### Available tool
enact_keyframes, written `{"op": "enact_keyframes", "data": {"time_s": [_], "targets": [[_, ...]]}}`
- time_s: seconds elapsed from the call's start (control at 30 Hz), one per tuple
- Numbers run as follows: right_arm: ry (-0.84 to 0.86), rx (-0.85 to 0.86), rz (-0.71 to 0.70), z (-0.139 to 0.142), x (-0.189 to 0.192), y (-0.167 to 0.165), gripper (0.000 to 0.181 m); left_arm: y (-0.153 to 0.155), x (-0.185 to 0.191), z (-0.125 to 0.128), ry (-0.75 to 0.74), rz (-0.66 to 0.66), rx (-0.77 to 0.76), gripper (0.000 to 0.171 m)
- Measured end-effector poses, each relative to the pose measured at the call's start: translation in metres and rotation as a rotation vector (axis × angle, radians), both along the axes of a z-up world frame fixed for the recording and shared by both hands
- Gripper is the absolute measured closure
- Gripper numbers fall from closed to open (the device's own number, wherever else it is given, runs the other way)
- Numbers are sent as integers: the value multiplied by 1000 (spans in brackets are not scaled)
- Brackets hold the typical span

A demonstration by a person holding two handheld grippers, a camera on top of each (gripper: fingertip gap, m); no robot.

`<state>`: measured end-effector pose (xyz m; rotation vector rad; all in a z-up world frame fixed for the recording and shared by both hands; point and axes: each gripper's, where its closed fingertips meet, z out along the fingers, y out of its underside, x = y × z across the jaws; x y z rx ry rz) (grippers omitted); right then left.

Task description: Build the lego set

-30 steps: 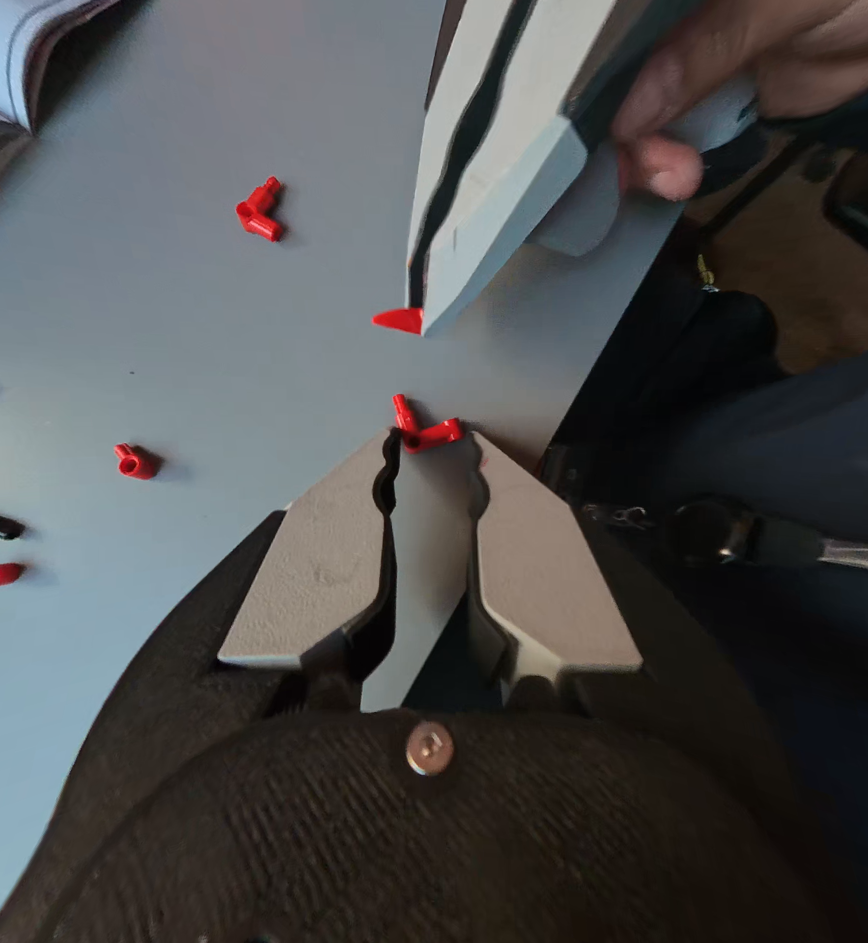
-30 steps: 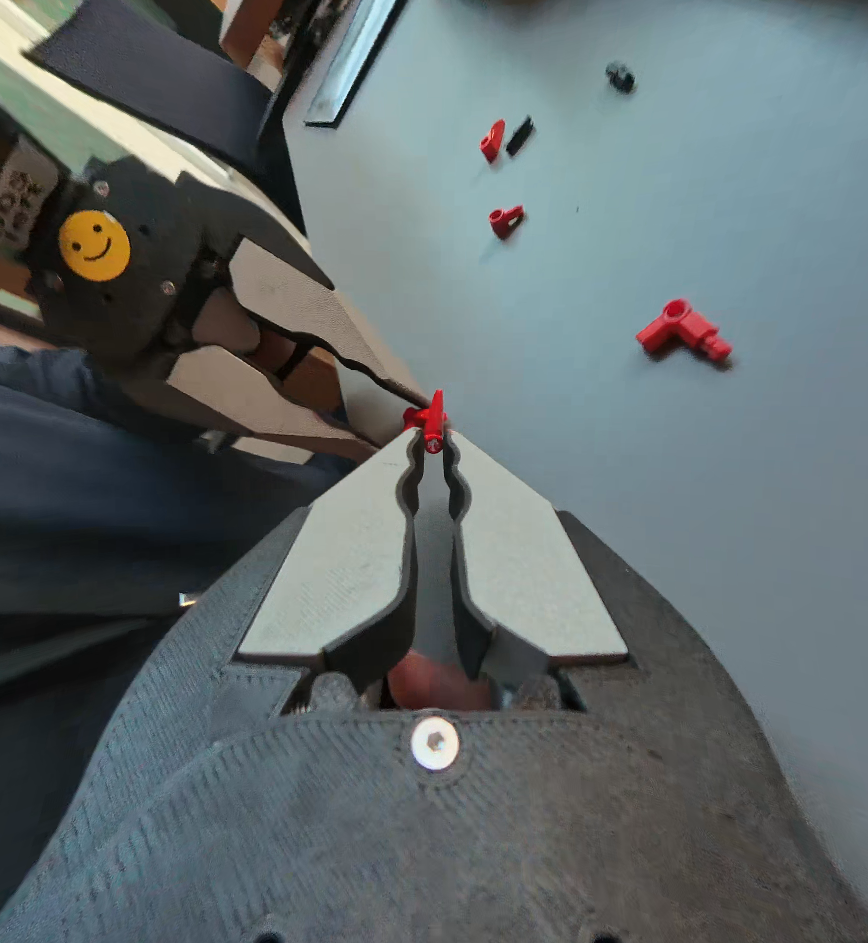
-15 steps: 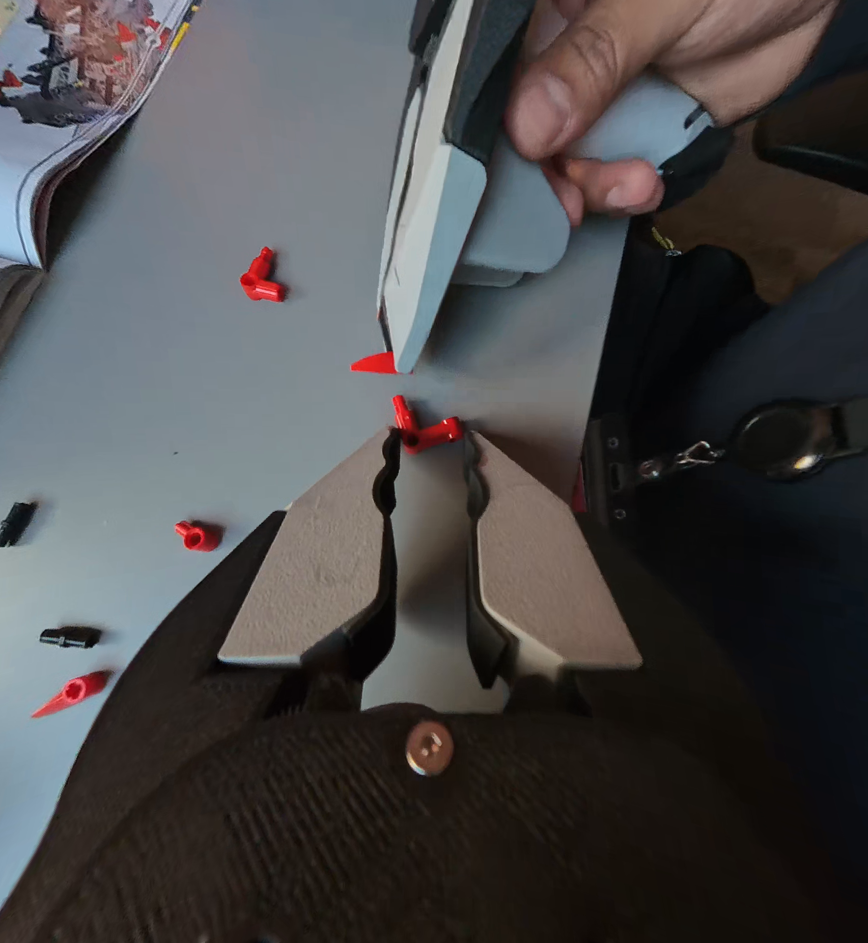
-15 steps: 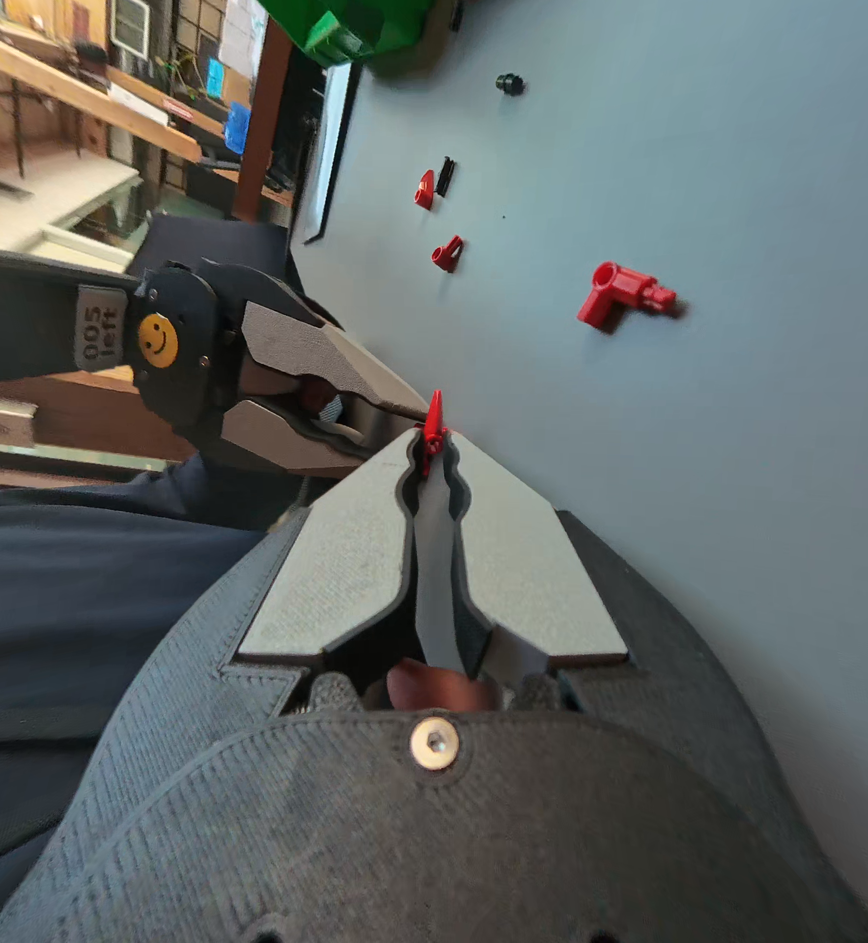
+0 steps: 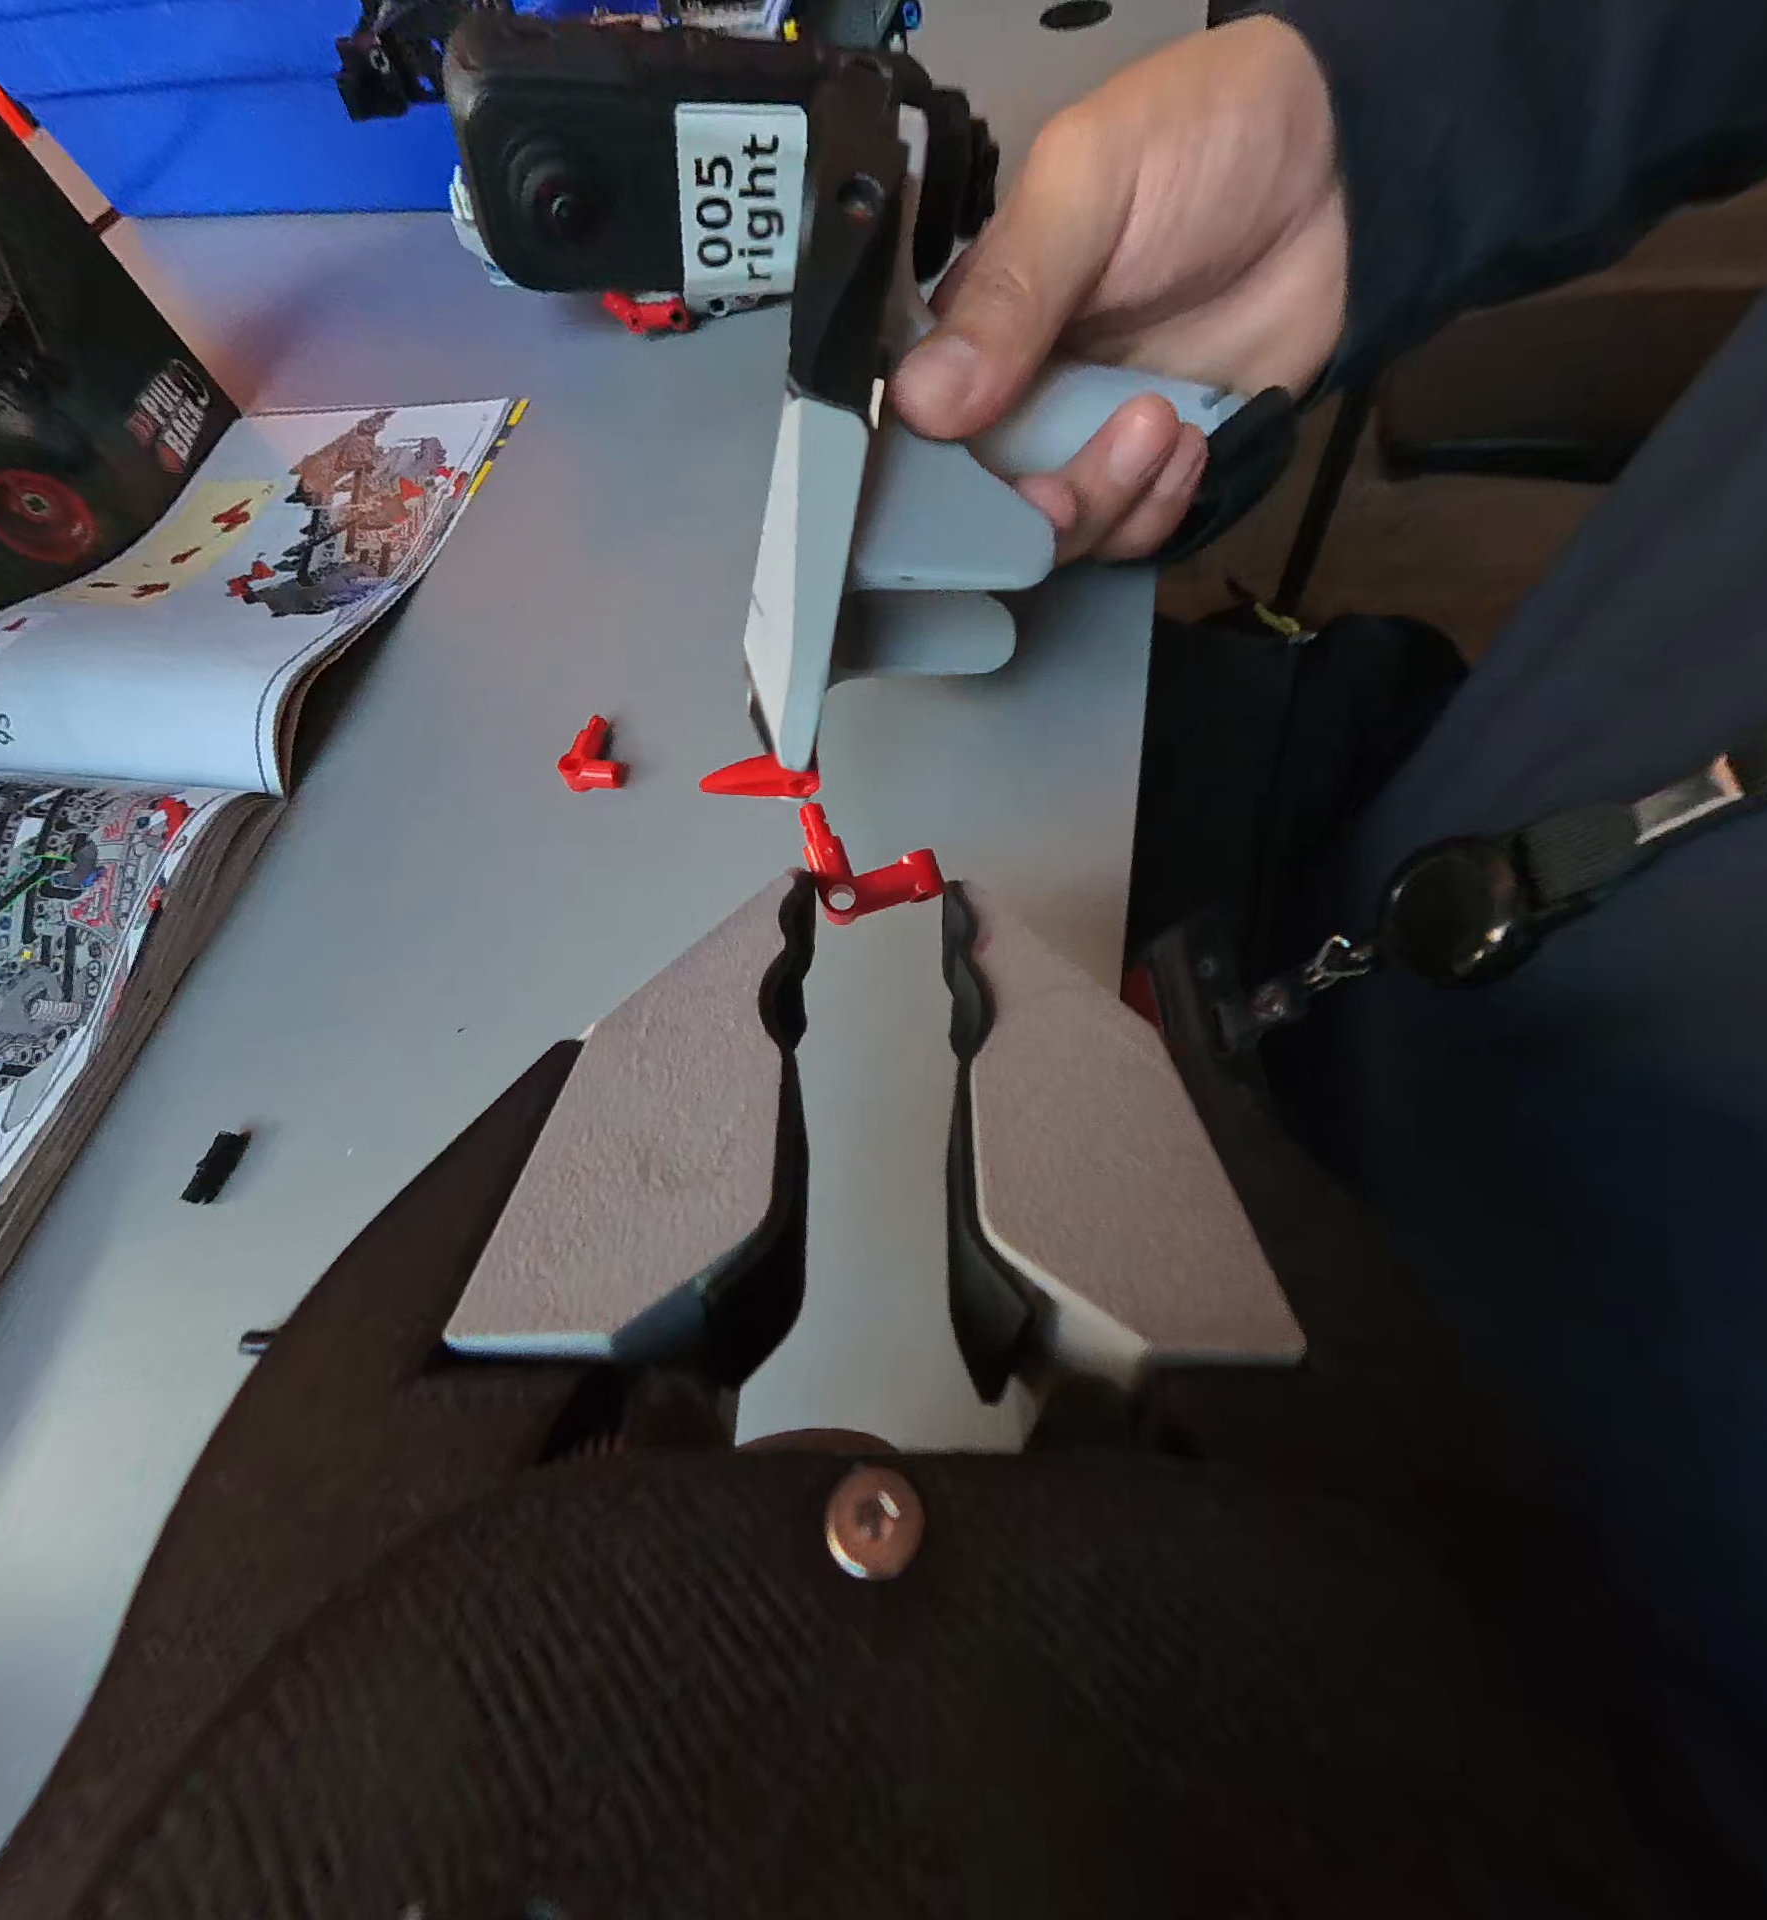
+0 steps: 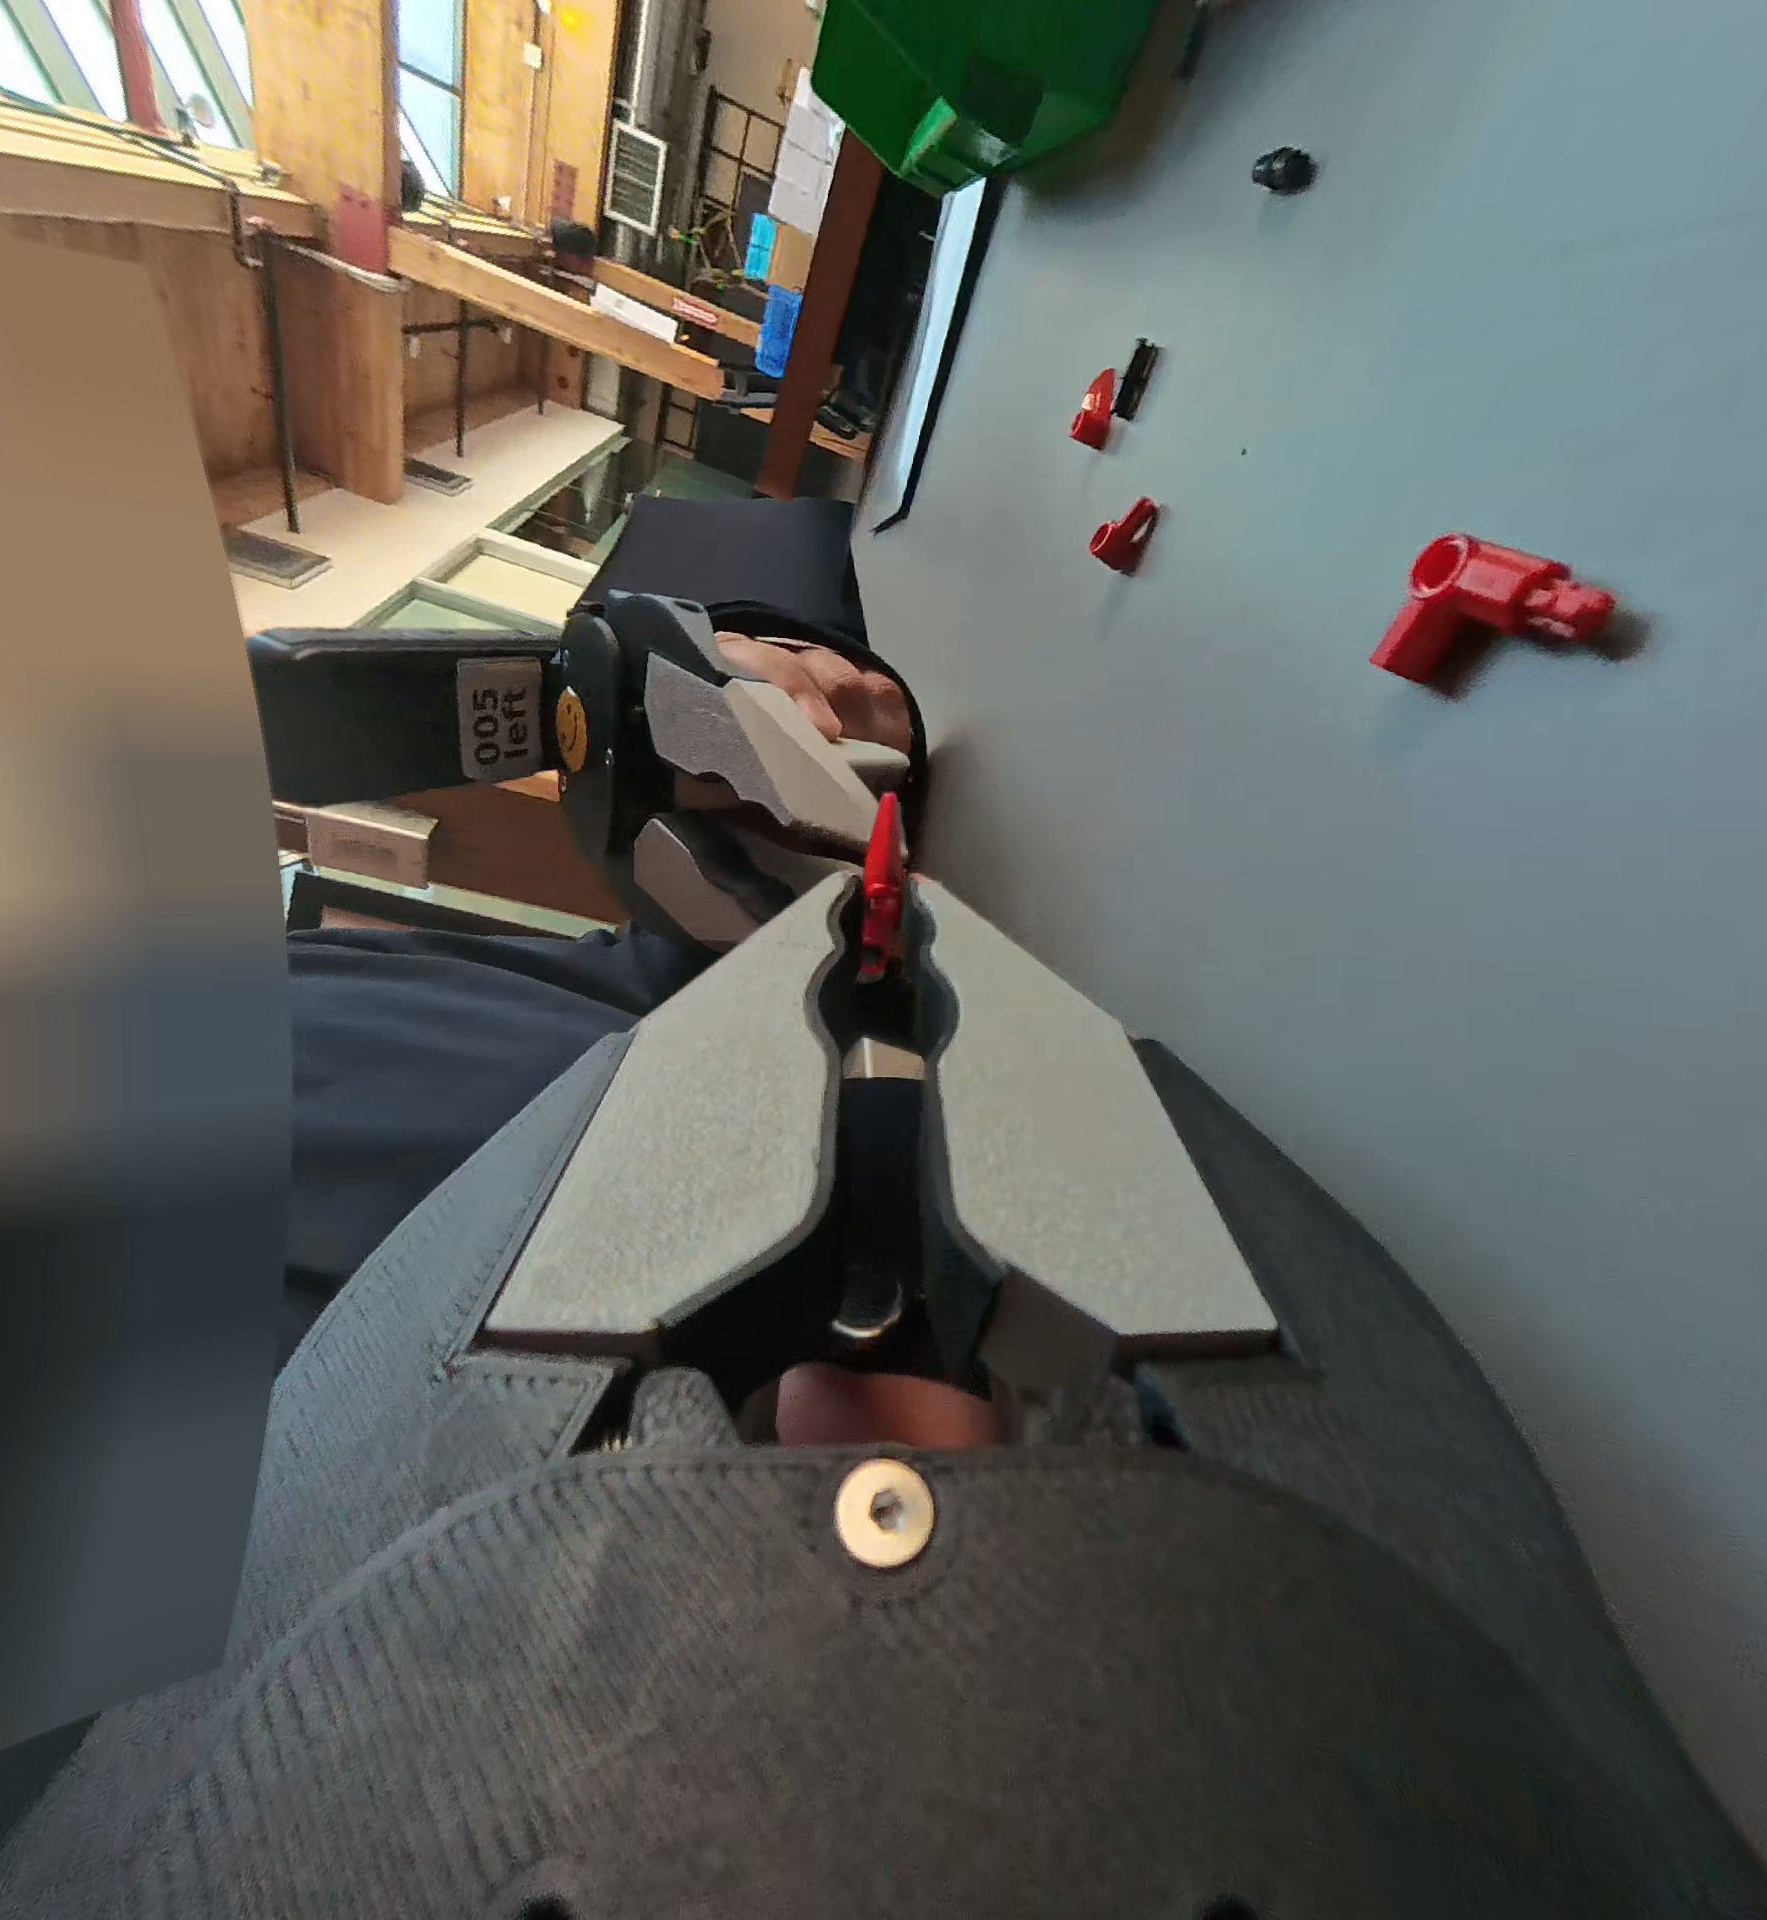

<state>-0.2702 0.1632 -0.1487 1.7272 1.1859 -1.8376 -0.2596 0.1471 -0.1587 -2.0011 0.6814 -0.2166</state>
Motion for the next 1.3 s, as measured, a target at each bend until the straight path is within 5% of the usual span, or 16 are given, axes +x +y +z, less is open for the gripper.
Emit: {"op": "enact_keyframes", "data": {"time_s": [0.5, 0.77, 1.3], "targets": [[20, 5, 58, 2, 0, -3, 178, 3, 2, 1, -53, -42, -35, 150], [-2, 262, 112, -18, -3, 1, 178, 7, -1, -20, -10, -61, -164, 151], [-96, 320, 149, -36, 1, 7, 178, 8, -2, -33, 82, -66, -203, 150]]}}
